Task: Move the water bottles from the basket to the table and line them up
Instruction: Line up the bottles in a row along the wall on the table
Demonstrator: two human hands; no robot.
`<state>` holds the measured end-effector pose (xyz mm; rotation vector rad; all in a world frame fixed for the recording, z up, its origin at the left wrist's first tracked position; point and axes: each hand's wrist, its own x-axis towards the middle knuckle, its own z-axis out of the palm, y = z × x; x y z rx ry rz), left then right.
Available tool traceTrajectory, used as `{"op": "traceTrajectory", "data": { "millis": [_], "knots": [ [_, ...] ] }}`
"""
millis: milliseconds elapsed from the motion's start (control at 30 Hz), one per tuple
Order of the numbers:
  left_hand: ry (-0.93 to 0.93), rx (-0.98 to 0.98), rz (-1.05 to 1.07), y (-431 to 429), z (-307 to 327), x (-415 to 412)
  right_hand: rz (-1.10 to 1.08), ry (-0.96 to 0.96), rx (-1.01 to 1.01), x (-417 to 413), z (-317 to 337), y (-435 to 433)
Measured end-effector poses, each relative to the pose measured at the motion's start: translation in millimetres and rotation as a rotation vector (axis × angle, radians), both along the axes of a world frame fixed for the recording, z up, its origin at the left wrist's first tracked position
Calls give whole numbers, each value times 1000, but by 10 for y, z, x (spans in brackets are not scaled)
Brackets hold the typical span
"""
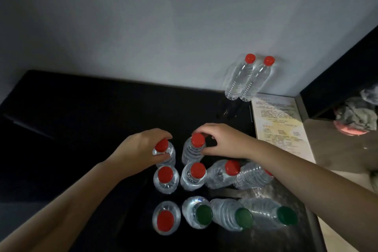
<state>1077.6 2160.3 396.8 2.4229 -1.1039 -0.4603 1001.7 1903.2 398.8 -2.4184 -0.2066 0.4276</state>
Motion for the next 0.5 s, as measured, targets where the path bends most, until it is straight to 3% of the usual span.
{"op": "traceTrajectory", "data": {
  "millis": [300,500],
  "knots": [
    [239,-251,132,120,-251,-22,-96,36,43,-10,-6,75],
    [261,-293,147,58,-305,50,-165,68,193,-6,-73,48]
  ]
}}
